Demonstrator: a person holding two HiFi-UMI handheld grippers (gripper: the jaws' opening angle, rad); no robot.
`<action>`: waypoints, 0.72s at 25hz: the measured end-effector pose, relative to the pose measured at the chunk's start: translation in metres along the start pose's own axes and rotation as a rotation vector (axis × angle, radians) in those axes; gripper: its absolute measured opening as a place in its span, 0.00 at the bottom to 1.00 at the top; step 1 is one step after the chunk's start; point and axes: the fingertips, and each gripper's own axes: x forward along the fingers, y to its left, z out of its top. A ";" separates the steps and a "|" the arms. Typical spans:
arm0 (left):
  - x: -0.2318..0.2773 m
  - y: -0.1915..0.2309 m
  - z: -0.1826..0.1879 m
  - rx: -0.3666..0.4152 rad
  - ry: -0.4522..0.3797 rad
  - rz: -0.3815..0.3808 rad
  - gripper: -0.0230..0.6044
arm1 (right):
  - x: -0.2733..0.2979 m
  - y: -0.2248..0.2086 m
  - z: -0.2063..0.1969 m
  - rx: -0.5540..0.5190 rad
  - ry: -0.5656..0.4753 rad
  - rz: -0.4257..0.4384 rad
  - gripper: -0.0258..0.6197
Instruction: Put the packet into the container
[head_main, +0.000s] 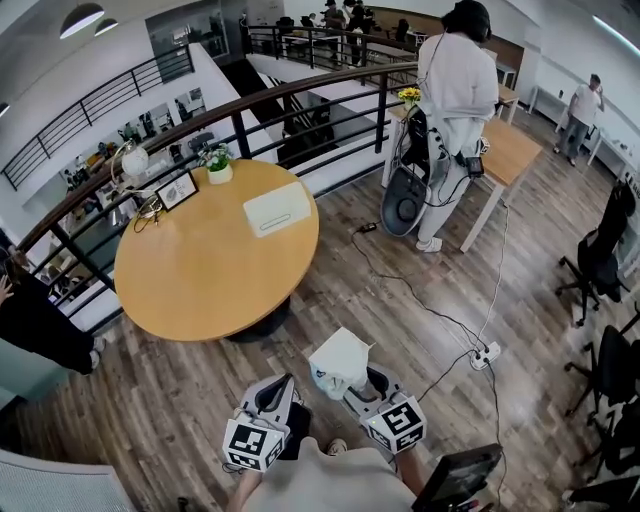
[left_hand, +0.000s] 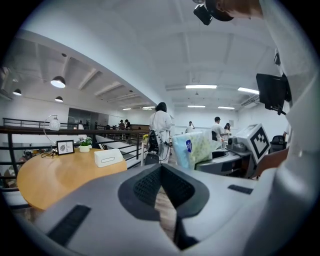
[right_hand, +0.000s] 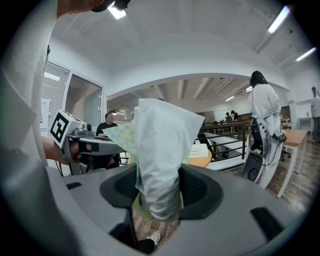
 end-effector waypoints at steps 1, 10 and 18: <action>0.006 0.004 0.001 -0.003 0.000 -0.008 0.04 | 0.004 -0.003 0.001 0.001 0.003 -0.003 0.38; 0.069 0.063 0.032 -0.004 -0.035 -0.102 0.04 | 0.066 -0.038 0.038 -0.041 0.024 -0.066 0.38; 0.103 0.135 0.076 0.023 -0.076 -0.145 0.04 | 0.130 -0.061 0.090 -0.049 -0.006 -0.131 0.38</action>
